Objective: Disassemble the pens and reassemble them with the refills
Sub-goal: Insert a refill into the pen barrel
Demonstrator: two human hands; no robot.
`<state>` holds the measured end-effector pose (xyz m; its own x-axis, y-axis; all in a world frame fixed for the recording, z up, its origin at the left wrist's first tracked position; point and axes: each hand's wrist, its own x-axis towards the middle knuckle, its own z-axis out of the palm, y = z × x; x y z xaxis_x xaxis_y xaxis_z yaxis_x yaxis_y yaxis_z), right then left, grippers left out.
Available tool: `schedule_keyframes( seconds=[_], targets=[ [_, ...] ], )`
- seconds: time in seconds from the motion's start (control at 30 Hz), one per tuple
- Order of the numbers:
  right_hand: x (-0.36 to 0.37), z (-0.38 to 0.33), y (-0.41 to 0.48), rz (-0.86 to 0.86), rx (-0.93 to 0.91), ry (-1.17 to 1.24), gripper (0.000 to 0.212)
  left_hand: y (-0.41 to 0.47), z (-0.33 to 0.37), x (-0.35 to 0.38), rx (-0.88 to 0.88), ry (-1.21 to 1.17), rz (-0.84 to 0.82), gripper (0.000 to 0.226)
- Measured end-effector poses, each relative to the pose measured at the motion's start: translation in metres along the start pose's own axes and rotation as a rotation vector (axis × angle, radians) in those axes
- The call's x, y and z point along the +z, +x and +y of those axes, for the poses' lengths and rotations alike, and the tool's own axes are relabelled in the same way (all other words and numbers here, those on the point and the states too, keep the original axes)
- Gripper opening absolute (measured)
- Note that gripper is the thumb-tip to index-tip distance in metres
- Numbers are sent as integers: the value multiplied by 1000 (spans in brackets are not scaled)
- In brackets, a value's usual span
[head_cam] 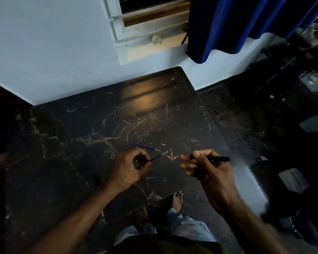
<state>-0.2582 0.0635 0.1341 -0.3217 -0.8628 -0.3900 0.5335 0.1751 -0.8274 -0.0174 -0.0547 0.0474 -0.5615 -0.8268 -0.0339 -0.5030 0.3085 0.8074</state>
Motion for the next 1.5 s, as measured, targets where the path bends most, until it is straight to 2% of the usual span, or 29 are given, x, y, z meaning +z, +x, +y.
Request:
schedule_keyframes(
  seconds=[0.07,0.2,0.3,0.4,0.57,0.73,1.0,1.23,1.4,1.5],
  targets=[
    [2,-7,-2,15,-39,-19,20,-7,33,-11,19,-103,117,14],
    [15,-20,1,3,-100,1,30,-13,85,-25,48,-256,241,8],
    [27,-27,8,-62,-118,28,36,-13,104,-34,52,-269,300,7],
    [36,-29,17,-123,-135,43,35,-12,112,-44,64,-241,337,9],
    [46,-29,30,-207,-145,82,33,-12,124,-62,98,-163,383,10],
    [54,-31,40,-255,-164,71,24,-10,127,-73,142,-78,368,10],
    [59,-45,49,-341,-212,58,14,1,132,-81,143,-34,453,10],
    [61,-33,51,-433,-225,-38,16,9,147,-62,156,-27,394,14],
    [61,-26,59,-452,-155,3,18,21,148,-41,114,-73,463,9],
    [61,-26,65,-440,-118,35,25,21,149,-33,115,-143,485,20]
  ],
)
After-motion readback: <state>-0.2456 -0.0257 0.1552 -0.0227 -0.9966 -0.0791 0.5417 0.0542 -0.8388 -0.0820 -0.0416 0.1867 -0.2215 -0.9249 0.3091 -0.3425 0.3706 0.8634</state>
